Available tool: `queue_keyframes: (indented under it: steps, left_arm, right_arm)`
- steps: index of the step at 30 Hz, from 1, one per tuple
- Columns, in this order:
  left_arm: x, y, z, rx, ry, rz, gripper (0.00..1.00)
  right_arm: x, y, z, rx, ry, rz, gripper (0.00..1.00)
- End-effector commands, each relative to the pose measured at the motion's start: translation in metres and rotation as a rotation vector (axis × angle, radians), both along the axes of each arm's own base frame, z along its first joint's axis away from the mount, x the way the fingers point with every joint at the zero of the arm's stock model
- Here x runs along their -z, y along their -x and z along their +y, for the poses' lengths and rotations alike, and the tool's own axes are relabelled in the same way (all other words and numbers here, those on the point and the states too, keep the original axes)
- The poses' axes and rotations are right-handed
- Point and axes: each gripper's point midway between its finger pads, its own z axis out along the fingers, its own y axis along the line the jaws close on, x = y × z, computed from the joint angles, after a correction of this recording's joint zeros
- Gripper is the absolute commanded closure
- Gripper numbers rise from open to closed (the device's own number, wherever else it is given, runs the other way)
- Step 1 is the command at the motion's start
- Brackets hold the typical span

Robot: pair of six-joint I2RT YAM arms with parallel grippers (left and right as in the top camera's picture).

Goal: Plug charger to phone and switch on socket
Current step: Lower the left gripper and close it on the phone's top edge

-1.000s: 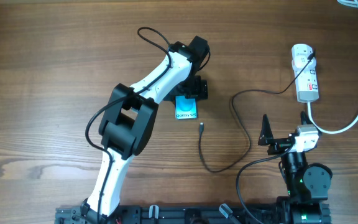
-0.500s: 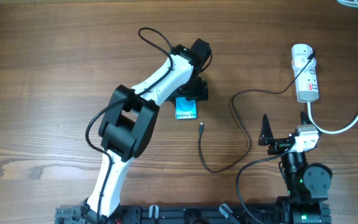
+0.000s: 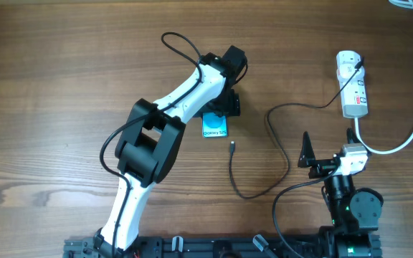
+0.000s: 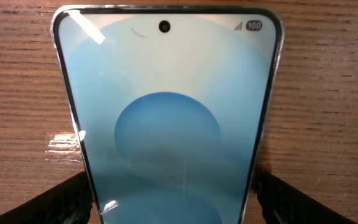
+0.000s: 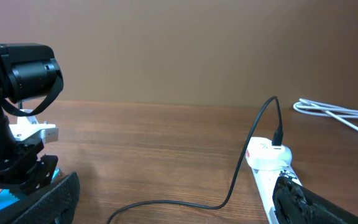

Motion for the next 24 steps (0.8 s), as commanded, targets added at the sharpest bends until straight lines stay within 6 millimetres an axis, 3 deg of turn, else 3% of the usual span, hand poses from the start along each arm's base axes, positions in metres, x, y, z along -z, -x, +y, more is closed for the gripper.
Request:
queue_keyframes:
  steps: [1, 19, 24]
  left_arm:
    - [0.025, 0.013, 0.012, -0.011, -0.07, 0.05, 0.03]
    - [0.027, 0.014, 0.023, 0.027, -0.086, 0.072, 0.01]
    - [0.03, 0.016, 0.024, 0.027, -0.087, 0.074, 0.2]
  right_arm:
    - [-0.001, 0.0, -0.003, 0.017, 0.012, -0.007, 0.0]
    - [-0.001, 0.0, -0.003, 0.017, 0.012, -0.006, 0.0]
    - [-0.001, 0.0, -0.003, 0.017, 0.012, -0.007, 0.0]
